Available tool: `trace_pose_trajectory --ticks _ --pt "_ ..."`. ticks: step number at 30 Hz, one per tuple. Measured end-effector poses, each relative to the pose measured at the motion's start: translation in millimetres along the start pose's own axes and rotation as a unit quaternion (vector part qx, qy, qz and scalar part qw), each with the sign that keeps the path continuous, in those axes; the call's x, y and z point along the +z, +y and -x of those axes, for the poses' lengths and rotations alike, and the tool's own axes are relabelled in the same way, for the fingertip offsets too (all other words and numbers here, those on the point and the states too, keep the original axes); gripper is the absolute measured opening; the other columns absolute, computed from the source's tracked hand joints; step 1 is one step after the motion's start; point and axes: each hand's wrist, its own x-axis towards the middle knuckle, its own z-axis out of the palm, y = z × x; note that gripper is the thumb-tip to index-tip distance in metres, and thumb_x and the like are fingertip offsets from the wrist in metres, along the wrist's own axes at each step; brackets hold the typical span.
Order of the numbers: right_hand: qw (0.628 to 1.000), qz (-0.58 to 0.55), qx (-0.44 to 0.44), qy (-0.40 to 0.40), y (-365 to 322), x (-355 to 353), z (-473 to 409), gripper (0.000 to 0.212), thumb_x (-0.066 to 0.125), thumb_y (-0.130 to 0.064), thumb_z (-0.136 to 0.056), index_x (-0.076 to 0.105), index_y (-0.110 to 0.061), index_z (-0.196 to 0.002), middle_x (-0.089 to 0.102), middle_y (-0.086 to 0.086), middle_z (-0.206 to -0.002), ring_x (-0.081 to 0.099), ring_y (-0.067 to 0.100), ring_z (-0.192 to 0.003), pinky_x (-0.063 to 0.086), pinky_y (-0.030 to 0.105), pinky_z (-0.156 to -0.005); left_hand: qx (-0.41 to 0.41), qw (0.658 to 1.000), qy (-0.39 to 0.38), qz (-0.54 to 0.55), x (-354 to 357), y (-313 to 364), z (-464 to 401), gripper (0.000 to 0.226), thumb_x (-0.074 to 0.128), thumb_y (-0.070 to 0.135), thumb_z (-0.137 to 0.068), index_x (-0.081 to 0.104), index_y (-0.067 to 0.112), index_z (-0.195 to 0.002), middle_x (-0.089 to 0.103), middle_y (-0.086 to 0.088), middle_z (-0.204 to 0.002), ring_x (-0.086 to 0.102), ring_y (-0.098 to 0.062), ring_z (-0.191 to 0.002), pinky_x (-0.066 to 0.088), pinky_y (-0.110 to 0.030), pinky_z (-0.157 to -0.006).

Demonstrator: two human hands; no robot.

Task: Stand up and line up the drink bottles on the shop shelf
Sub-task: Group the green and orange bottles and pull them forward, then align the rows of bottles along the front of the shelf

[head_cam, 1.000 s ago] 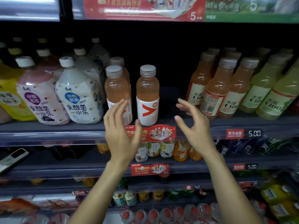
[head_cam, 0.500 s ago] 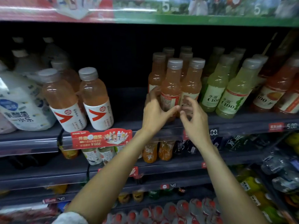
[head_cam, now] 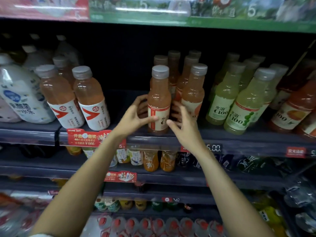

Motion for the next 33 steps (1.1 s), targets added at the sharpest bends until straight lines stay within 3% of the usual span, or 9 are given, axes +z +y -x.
trace_pose_trajectory --ticks 2,4,7,9,11,15,27,30,33 --pt "0.999 -0.029 0.019 -0.031 -3 8 -6 0.067 0.063 -0.015 -0.089 0.027 -0.020 -0.145 0.043 -0.002 -0.141 0.045 0.004 -0.123 0.048 0.017 -0.092 -0.002 1.000 -0.001 -0.011 -18 -1 4 0.054 0.070 0.015 -0.085 0.044 0.015 -0.132 0.056 0.000 -0.129 0.054 -0.010 -0.122 0.043 -0.036 -0.105" --pt "0.999 0.020 0.030 -0.011 -4 18 -14 0.076 0.070 -0.023 -0.084 0.026 -0.020 -0.146 0.047 0.001 -0.141 0.048 0.010 -0.124 0.048 0.026 -0.095 0.014 0.997 0.030 -0.065 -29 0 8 0.045 0.061 0.029 -0.090 0.049 0.020 -0.133 0.051 0.000 -0.136 0.048 -0.011 -0.128 0.039 -0.045 -0.109" --pt "0.997 0.065 0.036 0.012 -9 38 -21 0.080 0.075 -0.036 -0.077 0.033 -0.020 -0.143 0.054 0.004 -0.134 0.054 0.019 -0.117 0.048 0.037 -0.095 0.006 0.989 0.080 -0.121 -23 5 16 0.070 0.056 0.063 -0.079 0.043 0.028 -0.139 0.046 0.003 -0.135 0.048 -0.007 -0.124 0.042 -0.039 -0.106" --pt "0.996 0.071 0.046 0.018 -15 54 -25 0.079 0.074 -0.041 -0.075 0.036 -0.018 -0.140 0.055 0.009 -0.128 0.057 0.025 -0.110 0.051 0.041 -0.091 0.014 0.978 0.126 -0.165 -16 8 18 0.088 0.061 0.068 -0.074 0.028 0.030 -0.146 0.044 0.001 -0.138 0.048 -0.009 -0.124 0.043 -0.035 -0.104" --pt "0.995 0.083 0.058 0.026 -21 72 -28 0.076 0.074 -0.035 -0.076 0.037 -0.017 -0.139 0.056 0.013 -0.123 0.057 0.030 -0.109 0.049 0.038 -0.090 0.036 0.966 0.185 -0.179 -16 6 17 0.096 0.068 0.064 -0.071 0.021 0.030 -0.147 0.045 -0.002 -0.139 0.048 -0.011 -0.125 0.045 -0.036 -0.102" --pt "0.996 0.072 0.039 0.033 -26 93 -31 0.077 0.075 -0.024 -0.076 0.035 -0.016 -0.140 0.058 0.015 -0.119 0.055 0.031 -0.110 0.049 0.038 -0.086 0.063 0.943 0.249 -0.211 -28 -1 14 0.089 0.079 0.042 -0.073 0.029 0.020 -0.144 0.051 -0.005 -0.132 0.053 -0.015 -0.119 0.048 -0.040 -0.096" --pt "0.997 0.056 0.024 0.039 -24 107 -25 0.080 0.079 -0.031 -0.072 0.034 -0.020 -0.137 0.054 0.006 -0.131 0.055 0.023 -0.114 0.050 0.043 -0.090 0.081 0.920 0.242 -0.296 -42 2 28 0.086 0.074 0.039 -0.079 0.029 0.010 -0.146 0.054 -0.011 -0.131 0.051 -0.023 -0.121 0.047 -0.037 -0.097" --pt "0.997 0.076 0.010 -0.006 -21 90 -25 0.077 0.074 -0.032 -0.079 0.031 -0.021 -0.142 0.050 0.002 -0.136 0.048 0.017 -0.123 0.043 0.032 -0.099 0.085 0.919 0.243 -0.297 -41 5 29 0.085 0.075 0.036 -0.079 0.030 0.008 -0.145 0.052 -0.011 -0.133 0.050 -0.022 -0.123 0.045 -0.033 -0.098" --pt "0.990 0.125 0.011 0.066 -19 60 -28 0.062 0.065 -0.020 -0.087 0.035 -0.019 -0.142 0.050 0.003 -0.134 0.047 0.015 -0.119 0.034 0.020 -0.094 0.087 0.927 0.232 -0.282 -44 6 29 0.084 0.076 0.034 -0.077 0.029 0.011 -0.143 0.054 -0.010 -0.132 0.054 -0.022 -0.120 0.048 -0.037 -0.096"
